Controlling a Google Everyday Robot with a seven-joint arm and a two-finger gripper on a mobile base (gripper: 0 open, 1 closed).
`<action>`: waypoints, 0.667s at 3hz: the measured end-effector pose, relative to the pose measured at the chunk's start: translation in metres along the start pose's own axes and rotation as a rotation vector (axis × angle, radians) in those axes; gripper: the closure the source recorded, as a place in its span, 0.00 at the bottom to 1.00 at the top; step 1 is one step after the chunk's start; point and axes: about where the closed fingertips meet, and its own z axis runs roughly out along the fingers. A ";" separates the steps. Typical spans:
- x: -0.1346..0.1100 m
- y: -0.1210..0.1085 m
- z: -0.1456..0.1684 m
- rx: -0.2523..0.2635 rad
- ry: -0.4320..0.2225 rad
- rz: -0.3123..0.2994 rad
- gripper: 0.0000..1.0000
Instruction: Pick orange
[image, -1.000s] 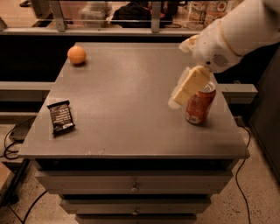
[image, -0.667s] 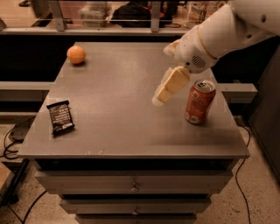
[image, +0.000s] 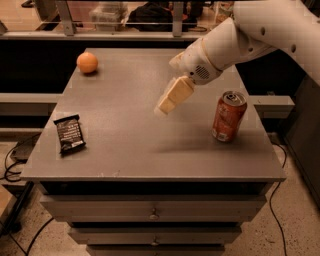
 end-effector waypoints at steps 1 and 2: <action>-0.026 -0.028 0.024 0.016 -0.068 -0.033 0.00; -0.047 -0.051 0.049 0.024 -0.115 -0.075 0.00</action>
Offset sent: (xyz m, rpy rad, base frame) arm 0.1009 0.0862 0.0088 0.1370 -0.1488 0.0781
